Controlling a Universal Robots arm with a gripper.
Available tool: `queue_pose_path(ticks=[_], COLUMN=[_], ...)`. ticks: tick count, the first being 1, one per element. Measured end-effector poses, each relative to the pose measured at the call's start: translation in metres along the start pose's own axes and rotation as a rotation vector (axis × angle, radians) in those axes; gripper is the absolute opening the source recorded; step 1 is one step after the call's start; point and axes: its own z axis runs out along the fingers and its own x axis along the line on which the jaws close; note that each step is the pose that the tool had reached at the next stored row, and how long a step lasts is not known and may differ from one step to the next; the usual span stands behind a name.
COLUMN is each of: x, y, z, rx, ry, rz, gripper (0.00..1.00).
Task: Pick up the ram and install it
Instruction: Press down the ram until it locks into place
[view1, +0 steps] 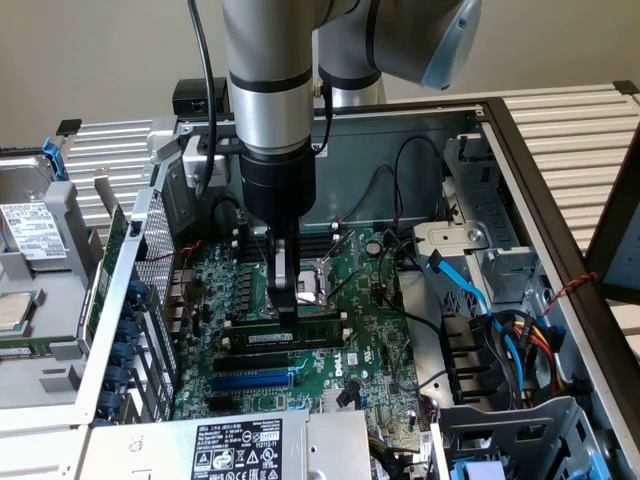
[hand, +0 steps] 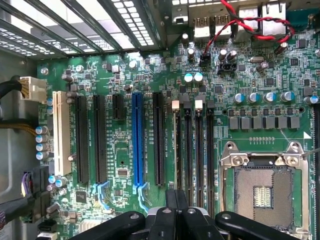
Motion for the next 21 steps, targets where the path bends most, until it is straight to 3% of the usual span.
queue_pose_path(ticks=[21], x=[-0.0005], y=[0.0], z=[0.0039], rx=[0.0], ry=[0.0002], rz=[0.0], gripper=[0.1])
